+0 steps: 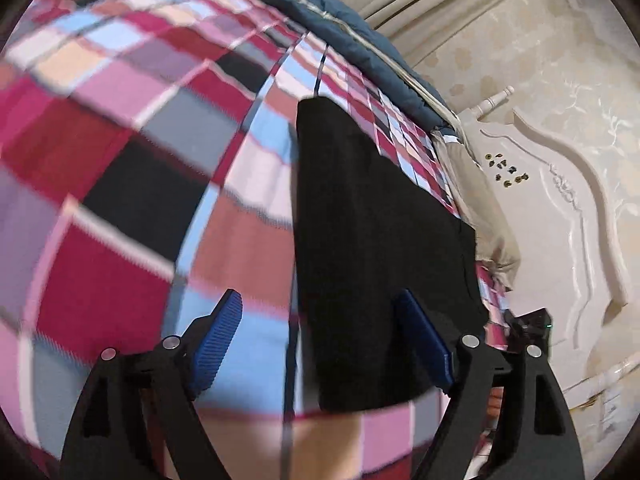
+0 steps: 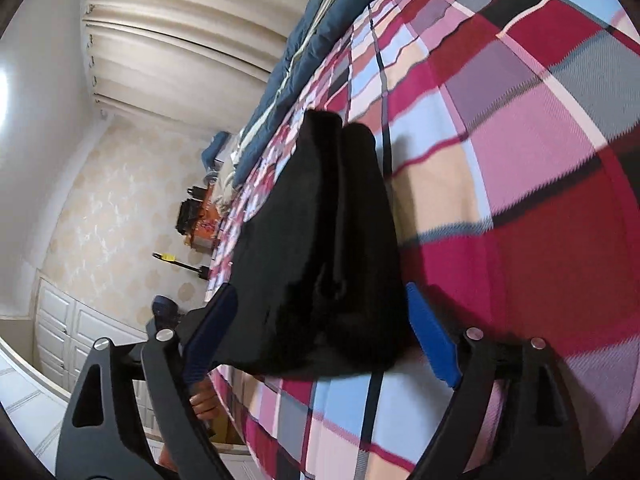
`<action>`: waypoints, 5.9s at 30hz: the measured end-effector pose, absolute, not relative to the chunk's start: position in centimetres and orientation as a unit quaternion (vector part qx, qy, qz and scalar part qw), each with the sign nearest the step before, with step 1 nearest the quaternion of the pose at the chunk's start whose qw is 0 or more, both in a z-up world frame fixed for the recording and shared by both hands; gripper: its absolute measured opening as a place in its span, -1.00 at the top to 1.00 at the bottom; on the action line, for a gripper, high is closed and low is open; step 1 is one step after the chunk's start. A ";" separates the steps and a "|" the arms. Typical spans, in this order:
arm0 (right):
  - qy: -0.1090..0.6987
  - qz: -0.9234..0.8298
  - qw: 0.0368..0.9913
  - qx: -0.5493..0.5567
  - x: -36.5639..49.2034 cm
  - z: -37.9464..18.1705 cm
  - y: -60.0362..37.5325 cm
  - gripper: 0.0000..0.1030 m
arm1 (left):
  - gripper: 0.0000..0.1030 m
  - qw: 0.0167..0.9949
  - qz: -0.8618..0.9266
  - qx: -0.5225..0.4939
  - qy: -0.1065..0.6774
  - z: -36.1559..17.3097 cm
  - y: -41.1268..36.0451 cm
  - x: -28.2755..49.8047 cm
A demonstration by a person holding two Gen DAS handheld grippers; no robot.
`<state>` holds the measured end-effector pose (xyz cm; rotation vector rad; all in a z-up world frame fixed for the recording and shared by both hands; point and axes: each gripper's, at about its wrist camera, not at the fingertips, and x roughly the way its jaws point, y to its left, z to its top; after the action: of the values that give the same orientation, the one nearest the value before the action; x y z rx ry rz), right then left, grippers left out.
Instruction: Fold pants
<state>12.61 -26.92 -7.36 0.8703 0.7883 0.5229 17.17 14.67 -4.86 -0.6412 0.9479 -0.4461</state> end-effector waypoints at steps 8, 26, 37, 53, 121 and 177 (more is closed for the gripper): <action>0.384 0.218 0.810 0.386 12.9 -7.3 -25.2 -0.80 | -0.64 0.803 -0.231 -0.312 0.452 -5.7 12.2 16.7; 0.392 0.228 0.816 0.358 10.3 -5.6 -24.8 0.39 | 0.14 0.831 -0.208 -0.277 0.435 -4.7 10.3 15.1; 0.403 0.242 0.800 0.374 4.4 -7.1 -24.3 0.42 | 0.12 0.830 -0.219 -0.263 0.440 -5.1 11.5 10.2; 0.381 0.239 0.797 0.404 2.6 -8.0 -24.9 -0.38 | -0.62 0.870 -0.173 -0.212 0.411 -5.1 11.7 7.3; 0.401 0.044 0.910 0.101 -2.0 -6.2 -15.3 -0.90 | -0.68 0.925 -0.021 -0.053 0.375 -2.9 6.4 0.1; 0.411 0.057 0.903 0.116 -2.9 -6.4 -15.5 -0.90 | -0.75 0.949 -0.067 -0.001 0.309 0.0 4.1 0.2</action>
<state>-2.85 -15.51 -6.44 0.2409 0.8490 0.1180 0.22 4.12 0.03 -0.0017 0.6292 -0.1367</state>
